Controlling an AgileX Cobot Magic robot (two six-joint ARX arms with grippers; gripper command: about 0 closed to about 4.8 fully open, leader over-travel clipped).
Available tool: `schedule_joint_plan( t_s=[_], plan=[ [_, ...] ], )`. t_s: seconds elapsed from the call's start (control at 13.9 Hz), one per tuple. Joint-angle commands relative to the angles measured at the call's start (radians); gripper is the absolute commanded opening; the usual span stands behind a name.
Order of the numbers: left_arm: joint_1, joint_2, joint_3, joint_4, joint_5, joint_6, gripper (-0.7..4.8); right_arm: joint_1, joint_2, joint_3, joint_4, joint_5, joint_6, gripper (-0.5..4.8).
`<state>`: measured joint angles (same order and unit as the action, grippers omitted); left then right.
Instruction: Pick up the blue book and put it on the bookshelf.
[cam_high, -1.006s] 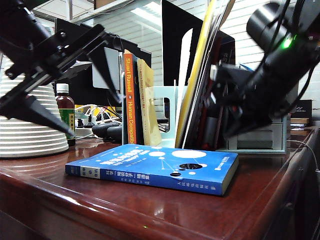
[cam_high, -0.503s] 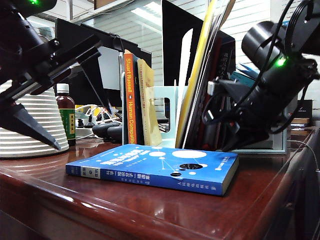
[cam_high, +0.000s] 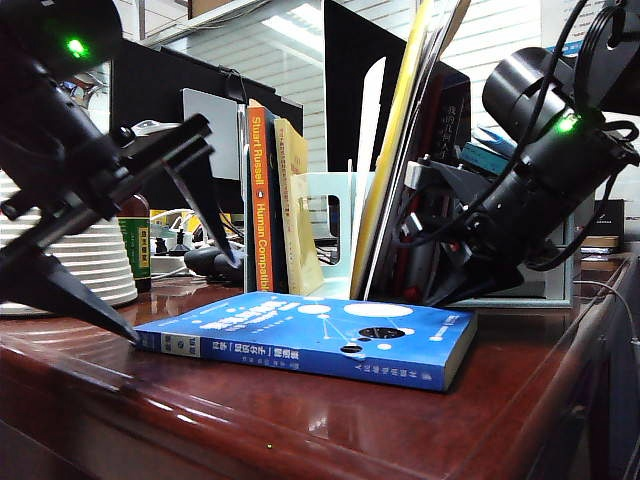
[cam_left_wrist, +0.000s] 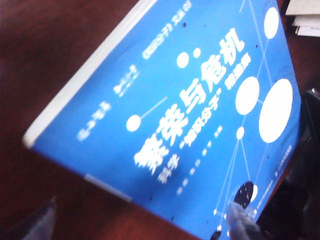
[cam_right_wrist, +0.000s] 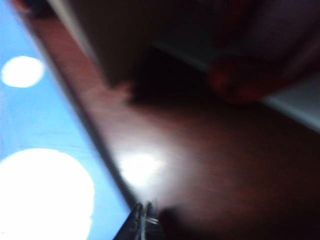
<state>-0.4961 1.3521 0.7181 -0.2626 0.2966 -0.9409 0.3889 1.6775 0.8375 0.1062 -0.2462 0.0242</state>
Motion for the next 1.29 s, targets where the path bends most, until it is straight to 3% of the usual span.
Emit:
schedule_joint_plan(
  t_s=[0.07,0.22,0.36,0.72,0.93,1.29],
  plan=[
    [-0.001,0.043,-0.003,0.024,0.008,-0.021,4.79,0.002,-0.010,0.003,-0.002,0.036,0.002,-0.01],
    [-0.001,0.056,-0.006,0.027,0.003,-0.029,4.79,0.002,-0.012,0.003,0.024,0.170,0.002,-0.01],
    [-0.001,0.058,-0.006,0.042,-0.008,-0.029,4.79,0.002,-0.011,0.003,0.041,0.190,0.002,-0.01],
    [-0.001,0.121,-0.006,0.117,0.020,-0.090,4.79,0.002,-0.012,0.003,-0.119,-0.111,0.002,-0.01],
    [-0.001,0.147,-0.006,0.151,0.037,-0.094,4.79,0.003,-0.014,0.003,-0.154,-0.217,0.002,-0.01],
    [-0.001,0.147,-0.006,0.273,0.042,-0.085,4.79,0.003,-0.039,0.003,-0.182,-0.296,-0.007,-0.01]
  ],
)
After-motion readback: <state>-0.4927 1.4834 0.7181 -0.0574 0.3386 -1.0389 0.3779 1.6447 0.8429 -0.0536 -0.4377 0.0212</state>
